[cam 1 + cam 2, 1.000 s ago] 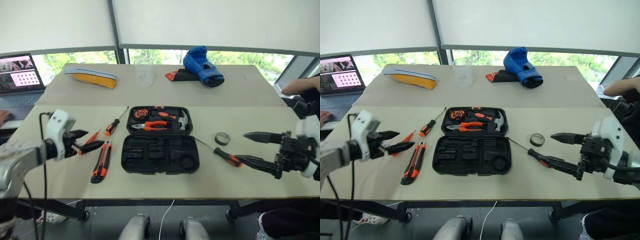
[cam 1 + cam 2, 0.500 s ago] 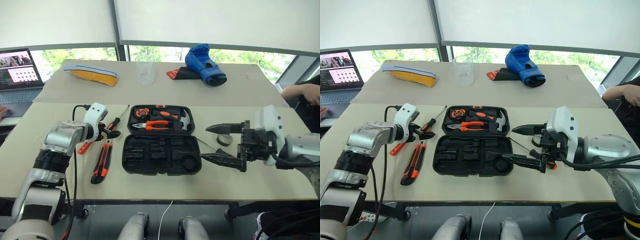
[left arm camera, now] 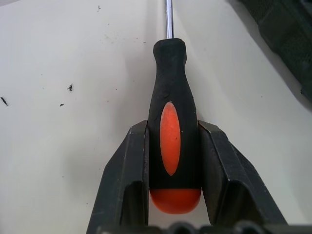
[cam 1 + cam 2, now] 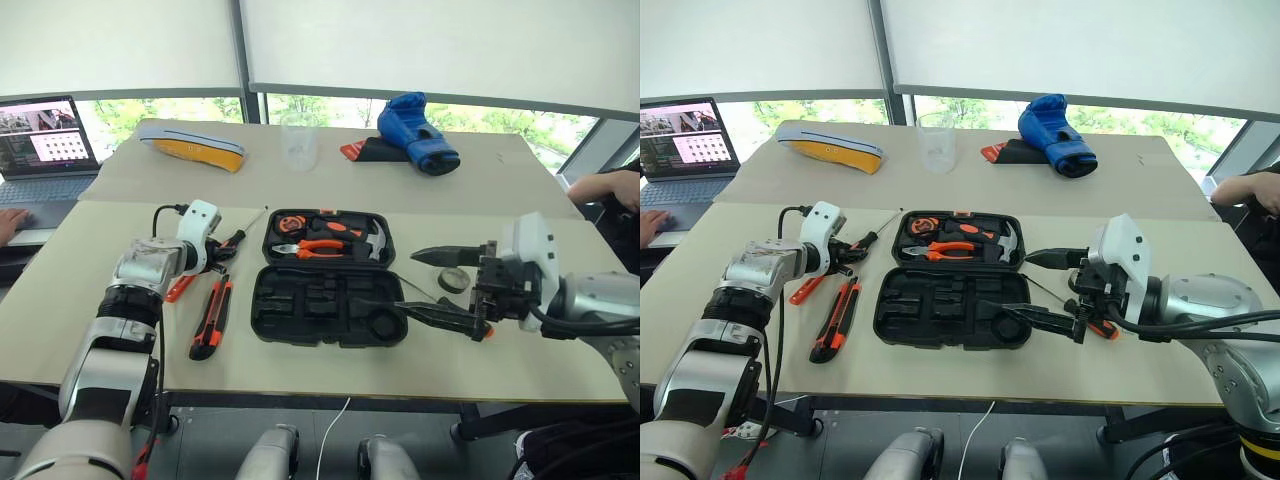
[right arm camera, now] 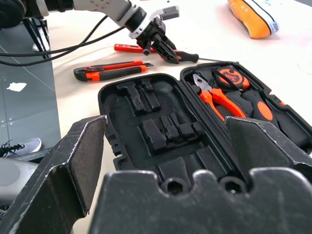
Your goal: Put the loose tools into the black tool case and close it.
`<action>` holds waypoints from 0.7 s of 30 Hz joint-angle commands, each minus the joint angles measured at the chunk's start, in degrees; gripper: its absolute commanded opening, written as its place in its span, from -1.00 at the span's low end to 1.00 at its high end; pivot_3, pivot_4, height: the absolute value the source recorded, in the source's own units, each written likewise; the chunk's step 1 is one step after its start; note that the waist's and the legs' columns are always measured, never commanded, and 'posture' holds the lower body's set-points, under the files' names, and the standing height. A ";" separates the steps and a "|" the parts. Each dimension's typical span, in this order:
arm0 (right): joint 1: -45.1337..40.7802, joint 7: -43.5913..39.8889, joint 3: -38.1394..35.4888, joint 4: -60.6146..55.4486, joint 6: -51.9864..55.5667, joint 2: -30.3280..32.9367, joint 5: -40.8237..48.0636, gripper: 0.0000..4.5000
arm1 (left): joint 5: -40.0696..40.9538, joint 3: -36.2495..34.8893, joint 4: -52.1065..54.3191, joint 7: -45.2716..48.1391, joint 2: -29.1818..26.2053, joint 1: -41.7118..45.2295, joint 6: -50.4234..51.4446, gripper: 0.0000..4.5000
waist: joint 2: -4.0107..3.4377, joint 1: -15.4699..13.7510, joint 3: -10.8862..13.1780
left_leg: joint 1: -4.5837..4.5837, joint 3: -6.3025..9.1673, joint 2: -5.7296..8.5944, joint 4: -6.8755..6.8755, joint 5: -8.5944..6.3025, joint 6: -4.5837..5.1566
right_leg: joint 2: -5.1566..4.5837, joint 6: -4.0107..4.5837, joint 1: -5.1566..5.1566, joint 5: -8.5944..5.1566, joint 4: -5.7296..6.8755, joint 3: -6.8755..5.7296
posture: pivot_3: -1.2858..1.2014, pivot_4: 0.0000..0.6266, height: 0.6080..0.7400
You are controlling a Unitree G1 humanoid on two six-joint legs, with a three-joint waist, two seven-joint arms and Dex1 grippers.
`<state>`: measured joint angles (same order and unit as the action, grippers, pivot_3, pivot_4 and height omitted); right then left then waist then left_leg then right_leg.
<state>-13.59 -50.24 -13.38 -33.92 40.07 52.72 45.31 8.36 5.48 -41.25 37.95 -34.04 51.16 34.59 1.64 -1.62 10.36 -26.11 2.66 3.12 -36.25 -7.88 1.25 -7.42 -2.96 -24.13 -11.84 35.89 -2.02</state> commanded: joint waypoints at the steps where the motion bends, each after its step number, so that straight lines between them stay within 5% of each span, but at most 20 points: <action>1: 1.49 0.21 -3.64 -0.43 -0.62 0.61 0.34 1.00 | 0.74 -3.22 3.48 3.23 -2.83 2.56 -2.31 -0.60 | 0.04 0.07 0.02 | -0.01 0.00 0.00 -0.01 0.00 0.00 | 0.00 0.00 0.00 0.00 0.00 -0.02 | 0.03 -0.52 1.00; 12: 5.83 0.83 -6.35 -1.60 -0.61 1.03 1.03 1.00 | 3.91 3.40 24.95 36.14 -7.09 -2.85 -24.46 -0.60 | 0.01 0.06 0.01 | -0.19 -0.03 0.04 -0.03 0.00 0.02 | -0.07 0.40 -0.01 0.23 -0.30 0.02 | 0.03 -0.52 1.00; 21: 8.97 3.37 -7.53 -4.32 -0.47 0.42 1.01 1.00 | -4.07 10.98 16.24 42.24 -6.03 -3.50 -35.54 -0.60 | 0.04 0.67 0.04 | -0.17 -0.03 -0.08 -0.03 0.29 0.49 | 0.04 0.18 -0.08 0.05 -0.11 -0.02 | 0.03 -0.52 1.00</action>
<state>-4.75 -47.58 -18.48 -36.15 40.19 53.09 45.83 5.63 16.83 -23.54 79.91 -39.78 45.74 1.89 1.68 -0.95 10.41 -26.28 2.64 3.03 -36.28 -7.59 1.74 -7.39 -2.79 -24.20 -11.79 35.78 -2.05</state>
